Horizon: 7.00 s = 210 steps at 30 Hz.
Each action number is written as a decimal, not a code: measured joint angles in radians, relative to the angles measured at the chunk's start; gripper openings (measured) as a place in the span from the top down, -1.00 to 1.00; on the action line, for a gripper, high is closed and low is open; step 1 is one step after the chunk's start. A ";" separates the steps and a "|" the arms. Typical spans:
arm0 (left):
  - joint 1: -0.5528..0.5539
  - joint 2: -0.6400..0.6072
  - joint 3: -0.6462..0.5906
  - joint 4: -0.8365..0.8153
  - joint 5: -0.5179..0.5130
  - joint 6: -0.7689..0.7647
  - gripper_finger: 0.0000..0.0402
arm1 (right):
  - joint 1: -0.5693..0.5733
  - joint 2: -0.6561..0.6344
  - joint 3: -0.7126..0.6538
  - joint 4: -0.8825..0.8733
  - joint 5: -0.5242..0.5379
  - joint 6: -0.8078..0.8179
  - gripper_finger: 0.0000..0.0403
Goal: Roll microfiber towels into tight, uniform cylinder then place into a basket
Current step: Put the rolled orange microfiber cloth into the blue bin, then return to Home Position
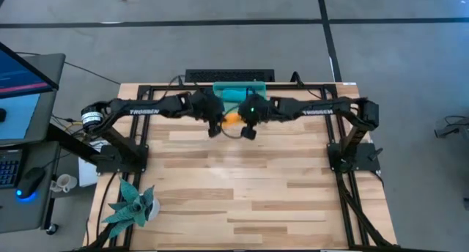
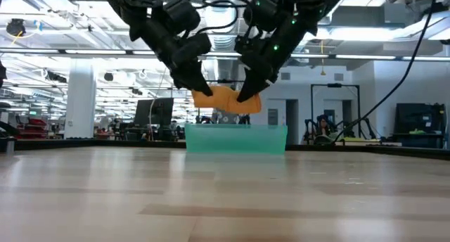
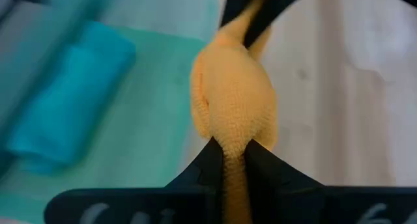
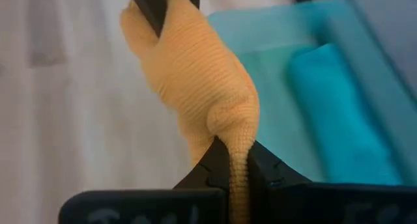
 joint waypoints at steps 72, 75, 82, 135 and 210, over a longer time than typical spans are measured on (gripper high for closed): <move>0.220 0.285 0.429 -0.373 -0.024 0.362 0.21 | -0.291 0.108 0.151 -0.187 -0.135 -0.241 -0.35; 0.220 0.252 0.429 -0.399 0.018 0.344 0.21 | -0.286 0.040 0.152 -0.209 -0.137 -0.241 -0.35; 0.207 0.156 0.366 -0.391 0.142 0.282 0.21 | -0.247 -0.113 0.049 -0.209 -0.148 -0.211 -0.35; -0.574 -1.420 -0.995 0.362 -0.370 -0.200 1.00 | 0.119 -1.298 -0.850 0.112 -0.130 0.101 -0.35; -0.594 -1.543 -1.001 0.252 -0.282 -0.135 1.00 | 0.197 -1.720 -1.211 0.356 -0.107 0.206 -0.35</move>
